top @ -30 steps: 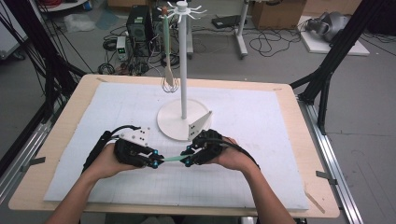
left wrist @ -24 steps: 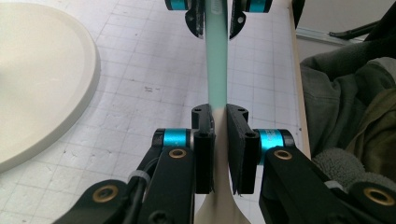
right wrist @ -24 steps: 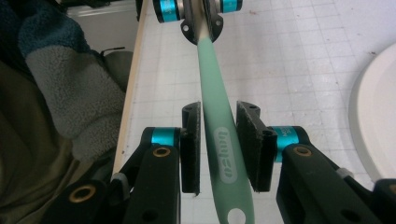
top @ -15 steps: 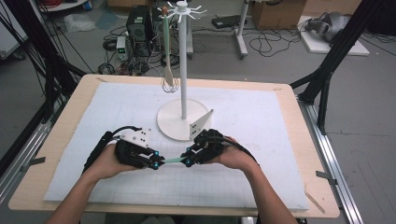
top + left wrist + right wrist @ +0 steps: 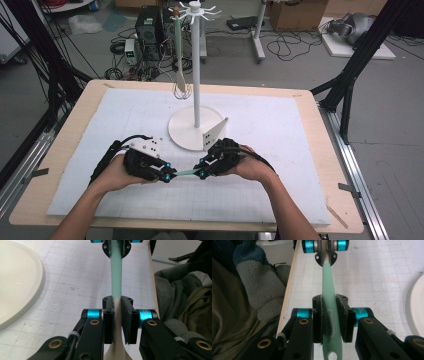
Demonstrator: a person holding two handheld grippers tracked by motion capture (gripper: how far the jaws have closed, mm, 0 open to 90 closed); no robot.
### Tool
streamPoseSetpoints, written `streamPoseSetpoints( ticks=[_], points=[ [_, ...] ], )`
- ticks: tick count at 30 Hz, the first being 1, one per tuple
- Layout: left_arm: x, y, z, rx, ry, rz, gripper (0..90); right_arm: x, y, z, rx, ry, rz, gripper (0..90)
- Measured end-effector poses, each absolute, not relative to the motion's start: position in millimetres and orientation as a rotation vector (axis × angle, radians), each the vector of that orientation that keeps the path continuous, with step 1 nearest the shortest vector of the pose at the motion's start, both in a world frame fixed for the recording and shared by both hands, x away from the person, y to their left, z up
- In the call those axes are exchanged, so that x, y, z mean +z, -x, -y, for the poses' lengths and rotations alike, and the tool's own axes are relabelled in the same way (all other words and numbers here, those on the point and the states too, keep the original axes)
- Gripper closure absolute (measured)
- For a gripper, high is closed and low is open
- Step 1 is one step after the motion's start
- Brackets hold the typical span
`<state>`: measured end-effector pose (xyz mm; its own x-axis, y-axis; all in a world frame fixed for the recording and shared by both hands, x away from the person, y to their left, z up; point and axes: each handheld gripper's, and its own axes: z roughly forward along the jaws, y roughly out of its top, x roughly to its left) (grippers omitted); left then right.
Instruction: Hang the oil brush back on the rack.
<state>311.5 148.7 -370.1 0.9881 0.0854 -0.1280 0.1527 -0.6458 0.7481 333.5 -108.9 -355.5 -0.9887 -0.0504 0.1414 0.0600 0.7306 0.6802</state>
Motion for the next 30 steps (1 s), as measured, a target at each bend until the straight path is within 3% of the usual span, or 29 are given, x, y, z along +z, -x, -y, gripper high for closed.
streamPoseSetpoints(
  ticks=[8,15,20,30],
  points=[
    [-372,-314,-140,-0.143,-2.281,-0.185,76.3,-352,-329,101,-1.091,-0.040,2.826,76.9],
    [-371,-312,-139,-0.113,-2.311,-0.150,81.4,-352,-330,100,-1.096,0.028,2.787,75.7],
    [-368,-311,-143,-0.054,-2.298,-0.153,81.8,-352,-338,107,-1.139,0.173,2.698,66.0],
    [-368,-311,-142,-0.056,-2.297,-0.155,83.3,-350,-341,110,-1.161,0.177,2.660,82.6]
  ],
)
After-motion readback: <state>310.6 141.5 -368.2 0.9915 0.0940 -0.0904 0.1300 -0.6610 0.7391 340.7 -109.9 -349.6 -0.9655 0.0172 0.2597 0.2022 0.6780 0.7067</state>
